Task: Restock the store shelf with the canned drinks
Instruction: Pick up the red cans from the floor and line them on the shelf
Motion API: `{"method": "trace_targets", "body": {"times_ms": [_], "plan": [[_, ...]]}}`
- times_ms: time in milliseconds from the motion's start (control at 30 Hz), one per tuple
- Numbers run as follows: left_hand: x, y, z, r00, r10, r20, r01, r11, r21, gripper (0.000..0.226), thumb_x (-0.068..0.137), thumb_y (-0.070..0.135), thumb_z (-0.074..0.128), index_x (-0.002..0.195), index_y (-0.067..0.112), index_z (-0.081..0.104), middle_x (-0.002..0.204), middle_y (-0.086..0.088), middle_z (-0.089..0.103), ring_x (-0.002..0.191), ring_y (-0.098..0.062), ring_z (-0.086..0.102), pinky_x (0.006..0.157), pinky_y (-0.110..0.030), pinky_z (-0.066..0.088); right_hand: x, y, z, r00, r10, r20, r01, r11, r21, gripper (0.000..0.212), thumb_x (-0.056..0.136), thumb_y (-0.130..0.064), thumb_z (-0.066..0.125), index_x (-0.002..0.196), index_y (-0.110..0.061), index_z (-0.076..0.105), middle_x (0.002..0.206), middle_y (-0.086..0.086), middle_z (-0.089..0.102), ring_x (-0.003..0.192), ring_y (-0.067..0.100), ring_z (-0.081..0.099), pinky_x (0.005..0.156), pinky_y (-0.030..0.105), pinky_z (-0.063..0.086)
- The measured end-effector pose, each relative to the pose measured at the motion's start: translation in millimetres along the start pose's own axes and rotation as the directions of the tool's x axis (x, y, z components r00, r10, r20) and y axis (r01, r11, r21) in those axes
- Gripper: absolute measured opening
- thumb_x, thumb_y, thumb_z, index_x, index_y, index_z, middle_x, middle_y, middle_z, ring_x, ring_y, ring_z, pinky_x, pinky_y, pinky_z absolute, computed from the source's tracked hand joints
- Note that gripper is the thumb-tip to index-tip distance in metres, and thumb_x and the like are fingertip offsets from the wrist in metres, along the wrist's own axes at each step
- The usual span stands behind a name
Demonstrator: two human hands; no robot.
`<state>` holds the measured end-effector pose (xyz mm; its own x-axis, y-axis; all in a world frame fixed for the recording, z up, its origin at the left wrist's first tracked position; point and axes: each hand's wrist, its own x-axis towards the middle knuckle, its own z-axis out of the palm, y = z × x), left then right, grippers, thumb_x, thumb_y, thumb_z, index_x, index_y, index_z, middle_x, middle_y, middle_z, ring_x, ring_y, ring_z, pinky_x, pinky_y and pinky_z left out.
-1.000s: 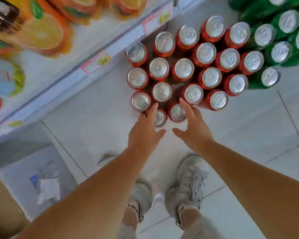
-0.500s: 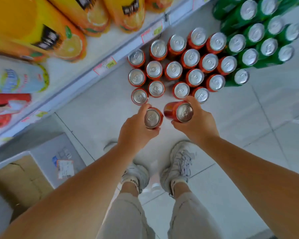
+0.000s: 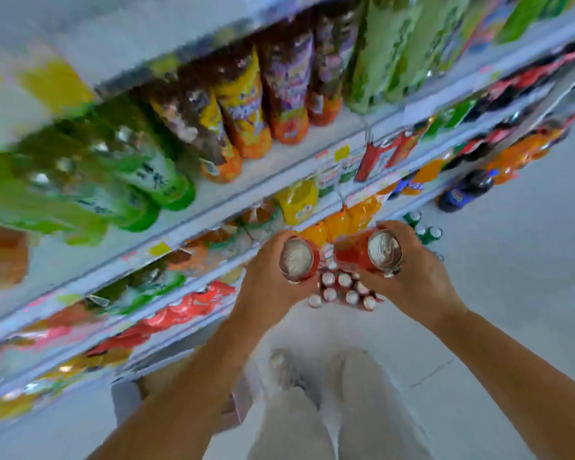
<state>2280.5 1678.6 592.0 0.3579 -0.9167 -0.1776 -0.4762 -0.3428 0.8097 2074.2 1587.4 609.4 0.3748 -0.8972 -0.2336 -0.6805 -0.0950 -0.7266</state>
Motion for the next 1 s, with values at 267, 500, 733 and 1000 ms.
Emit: {"method": "trace_targets", "body": {"times_ms": [267, 500, 733, 1000], "plan": [[-44.7, 126.9, -145.4, 0.950, 0.126, -0.287, -0.160, 0.982, -0.099, 0.066, 0.049, 0.052, 0.080, 0.105, 0.038, 0.047, 0.095, 0.035, 0.062, 0.085, 0.016, 0.060, 0.069, 0.000, 0.039, -3.7, -166.6, -69.9, 0.905, -0.415, -0.094, 0.425, 0.889, 0.168, 0.064, 0.064, -0.033, 0.085, 0.113, -0.045, 0.046, 0.102, -0.038, 0.057, 0.093, -0.013, 0.059, 0.077, 0.008, 0.045], [-96.4, 162.6, -202.3, 0.762, 0.057, -0.645, -0.206, 0.966, -0.159, 0.057, 0.058, 0.040, 0.079, 0.108, 0.035, 0.051, 0.096, 0.026, 0.067, 0.085, 0.006, 0.064, 0.073, -0.007, 0.045, -1.1, -263.4, -88.6, 0.767, -0.640, -0.046, 0.627, 0.733, 0.264, 0.061, 0.055, -0.045, 0.081, 0.105, -0.045, 0.046, 0.097, -0.040, 0.057, 0.088, -0.010, 0.060, 0.074, 0.007, 0.044], [-122.9, 146.8, -248.0, 0.535, -0.095, -0.840, -0.288, 0.914, -0.286, 0.058, 0.058, 0.039, 0.080, 0.112, 0.032, 0.058, 0.097, 0.014, 0.072, 0.087, -0.001, 0.067, 0.074, -0.009, 0.048, 13.2, -340.2, -59.4, 0.676, -0.737, 0.013, 0.700, 0.648, 0.301, 0.063, 0.064, -0.038, 0.082, 0.118, -0.040, 0.051, 0.105, -0.024, 0.064, 0.100, 0.000, 0.061, 0.093, 0.031, 0.050], [-134.1, 108.7, -314.3, 0.465, -0.109, -0.879, -0.238, 0.940, -0.242, 0.042, 0.076, 0.013, 0.082, 0.102, 0.032, 0.055, 0.096, 0.013, 0.068, 0.074, 0.010, 0.063, 0.067, -0.005, 0.046, 43.2, -422.5, 4.4, 0.682, -0.730, -0.026, 0.707, 0.651, 0.277, 0.063, 0.068, -0.037, 0.080, 0.124, -0.036, 0.052, 0.108, -0.019, 0.063, 0.102, 0.006, 0.061, 0.091, 0.025, 0.046]]}}
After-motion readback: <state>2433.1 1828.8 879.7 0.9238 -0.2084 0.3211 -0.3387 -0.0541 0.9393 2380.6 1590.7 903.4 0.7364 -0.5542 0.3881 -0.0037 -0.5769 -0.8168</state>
